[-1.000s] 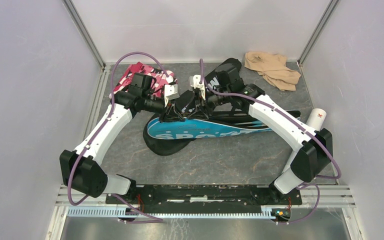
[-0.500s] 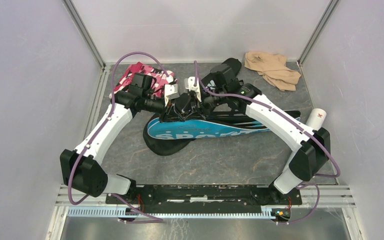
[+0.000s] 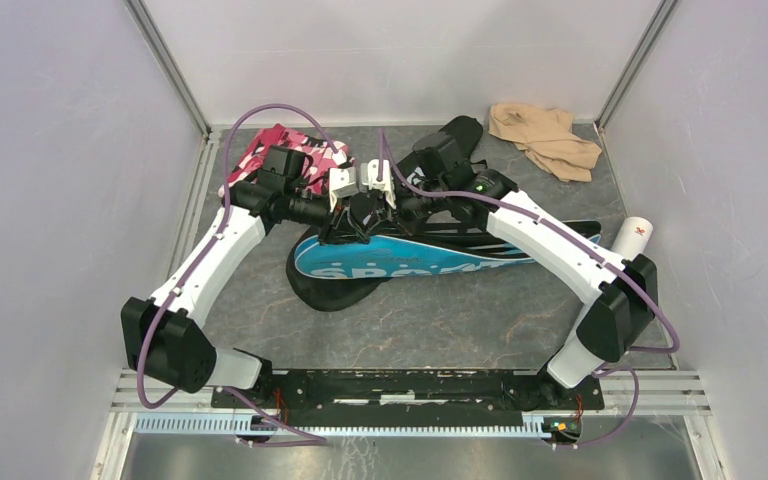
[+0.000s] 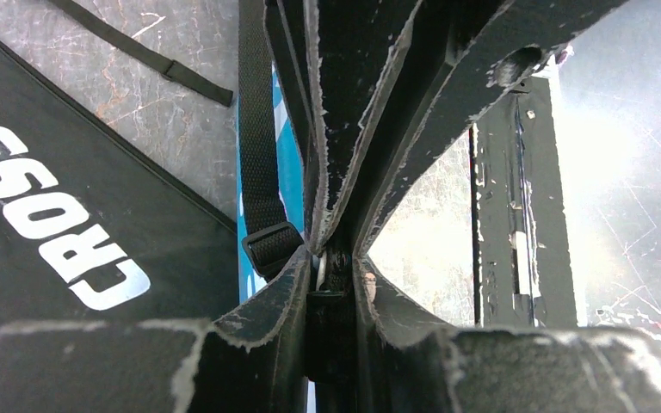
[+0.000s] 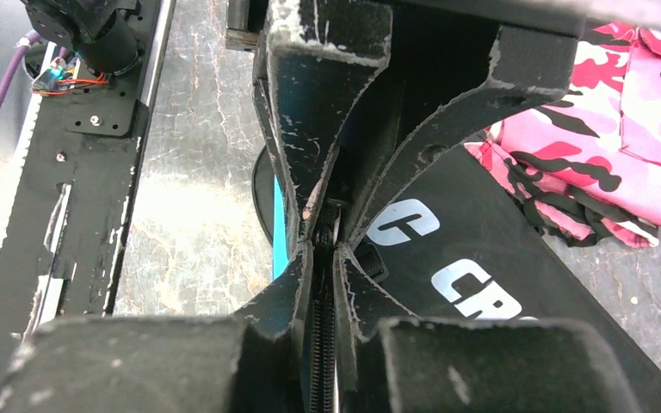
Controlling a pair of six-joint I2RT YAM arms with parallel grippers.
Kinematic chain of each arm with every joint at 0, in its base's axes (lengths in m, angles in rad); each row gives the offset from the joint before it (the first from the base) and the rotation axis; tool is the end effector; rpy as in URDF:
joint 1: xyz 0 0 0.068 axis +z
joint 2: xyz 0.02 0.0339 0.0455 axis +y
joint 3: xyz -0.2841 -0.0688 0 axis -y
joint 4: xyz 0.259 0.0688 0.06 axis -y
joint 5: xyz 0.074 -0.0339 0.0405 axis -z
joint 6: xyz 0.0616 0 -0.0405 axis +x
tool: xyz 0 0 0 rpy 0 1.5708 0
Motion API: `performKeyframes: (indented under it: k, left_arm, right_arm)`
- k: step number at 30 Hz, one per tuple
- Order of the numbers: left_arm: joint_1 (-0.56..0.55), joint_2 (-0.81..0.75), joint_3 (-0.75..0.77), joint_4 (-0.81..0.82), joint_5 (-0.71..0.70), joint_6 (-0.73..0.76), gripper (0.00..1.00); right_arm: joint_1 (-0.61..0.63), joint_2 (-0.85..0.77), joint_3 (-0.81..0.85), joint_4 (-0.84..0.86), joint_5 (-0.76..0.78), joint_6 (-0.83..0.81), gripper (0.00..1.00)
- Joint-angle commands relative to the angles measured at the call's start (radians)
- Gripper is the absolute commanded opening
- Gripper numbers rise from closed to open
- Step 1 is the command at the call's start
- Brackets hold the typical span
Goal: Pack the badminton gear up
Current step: Zip the racket bag at the center of the board.
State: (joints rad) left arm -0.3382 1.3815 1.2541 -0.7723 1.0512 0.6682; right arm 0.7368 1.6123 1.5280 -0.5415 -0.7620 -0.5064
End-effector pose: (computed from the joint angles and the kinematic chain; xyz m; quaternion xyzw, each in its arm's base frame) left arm 0.2616 -0.1487 0.3372 0.5386 0.6359 -0.4205 0.3588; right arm 0.2610 0.2942 0.3659 -0.6189 0.5734 0.3775 0.3816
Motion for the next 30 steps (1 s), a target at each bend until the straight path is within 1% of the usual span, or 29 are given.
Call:
performKeyframes:
  k: [1, 5, 9, 11, 16, 20, 25, 30]
  left_arm:
    - [0.003, 0.01, 0.018, 0.008, 0.006, -0.036, 0.02]
    - [0.003, 0.008, 0.018, 0.007, 0.003, -0.038, 0.02]
    - [0.005, 0.008, 0.016, 0.007, 0.002, -0.039, 0.02]
    - [0.007, 0.01, 0.016, 0.005, 0.004, -0.039, 0.02]
    - [0.007, 0.009, 0.015, 0.004, 0.005, -0.039, 0.02]
    - [0.007, 0.007, 0.011, 0.003, 0.01, -0.039, 0.02]
    - [0.008, 0.006, 0.011, -0.002, 0.015, -0.039, 0.02]
    - [0.008, 0.008, 0.01, -0.006, 0.021, -0.037, 0.02]
  right_arm:
    - [0.009, -0.03, 0.034, 0.016, 0.067, -0.007, 0.1]
    - [0.004, -0.047, 0.029, 0.019, 0.086, -0.013, 0.05]
    - [-0.013, -0.061, 0.008, 0.031, 0.059, -0.004, 0.04]
    - [-0.035, -0.064, 0.0, 0.046, 0.026, 0.018, 0.04]
    - [-0.098, -0.053, -0.009, 0.083, -0.113, 0.091, 0.05]
    - [-0.113, -0.031, -0.015, 0.098, -0.208, 0.124, 0.06]
    - [-0.118, -0.012, -0.03, 0.122, -0.267, 0.152, 0.07]
    - [-0.137, 0.0, -0.046, 0.188, -0.337, 0.226, 0.07]
